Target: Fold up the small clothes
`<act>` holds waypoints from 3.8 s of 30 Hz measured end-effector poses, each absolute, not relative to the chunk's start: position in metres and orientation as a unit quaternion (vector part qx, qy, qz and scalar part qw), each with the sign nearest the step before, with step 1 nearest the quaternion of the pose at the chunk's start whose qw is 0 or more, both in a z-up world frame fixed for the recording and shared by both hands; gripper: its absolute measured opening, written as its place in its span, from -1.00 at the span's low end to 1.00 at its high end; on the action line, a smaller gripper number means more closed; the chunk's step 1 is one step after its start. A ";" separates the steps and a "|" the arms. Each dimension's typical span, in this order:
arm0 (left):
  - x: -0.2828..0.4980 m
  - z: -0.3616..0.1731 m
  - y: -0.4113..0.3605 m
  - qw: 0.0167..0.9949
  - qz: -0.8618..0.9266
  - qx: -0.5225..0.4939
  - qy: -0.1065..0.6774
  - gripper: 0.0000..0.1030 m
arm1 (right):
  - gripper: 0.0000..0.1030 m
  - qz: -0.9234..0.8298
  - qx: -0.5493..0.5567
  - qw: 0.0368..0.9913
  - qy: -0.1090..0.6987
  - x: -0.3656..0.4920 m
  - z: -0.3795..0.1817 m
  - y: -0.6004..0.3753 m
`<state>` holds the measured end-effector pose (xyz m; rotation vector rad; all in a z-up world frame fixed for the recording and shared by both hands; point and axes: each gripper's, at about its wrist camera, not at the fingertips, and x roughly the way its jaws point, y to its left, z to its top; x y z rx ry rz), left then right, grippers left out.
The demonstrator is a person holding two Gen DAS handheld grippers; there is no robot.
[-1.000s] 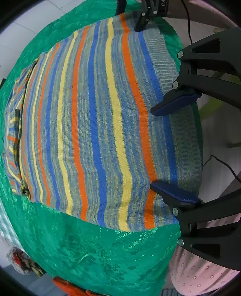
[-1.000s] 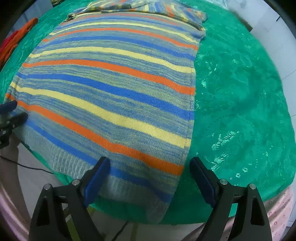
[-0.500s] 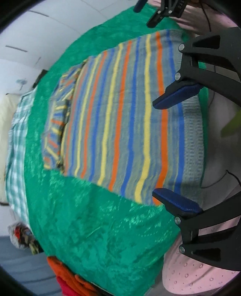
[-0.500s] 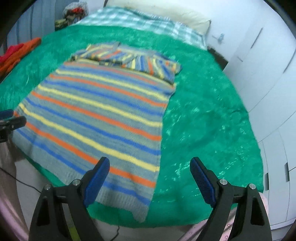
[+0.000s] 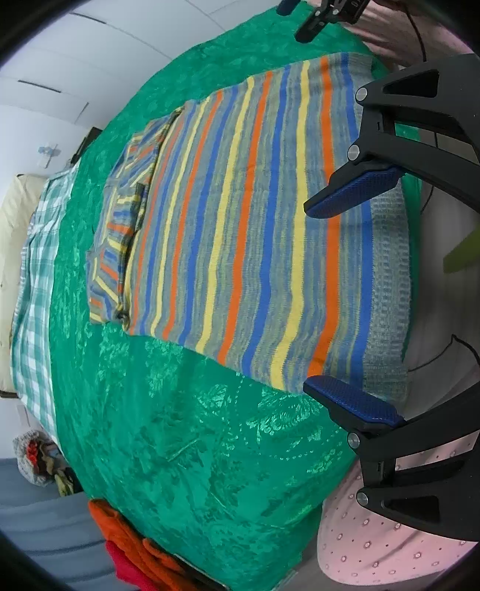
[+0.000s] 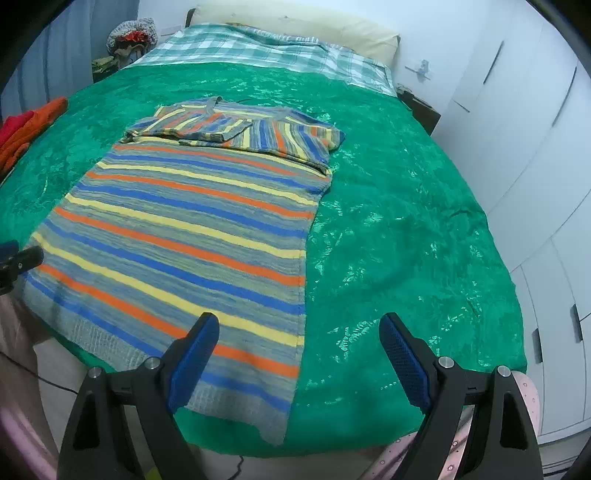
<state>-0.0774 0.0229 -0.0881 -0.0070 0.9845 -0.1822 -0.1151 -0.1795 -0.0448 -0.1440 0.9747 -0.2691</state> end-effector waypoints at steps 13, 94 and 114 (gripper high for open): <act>-0.074 -0.091 0.021 0.876 -0.083 -0.001 0.475 0.72 | 0.68 -0.135 -0.067 0.871 0.468 -0.116 -0.048 -0.181; 0.191 -0.060 0.044 0.758 -0.183 -0.164 0.604 -0.91 | -0.90 0.061 0.384 0.802 0.453 0.083 -0.055 -0.379; 0.395 -0.079 0.039 0.797 -0.091 -0.230 0.551 0.09 | -0.76 0.053 0.533 0.743 0.402 0.255 -0.145 -0.460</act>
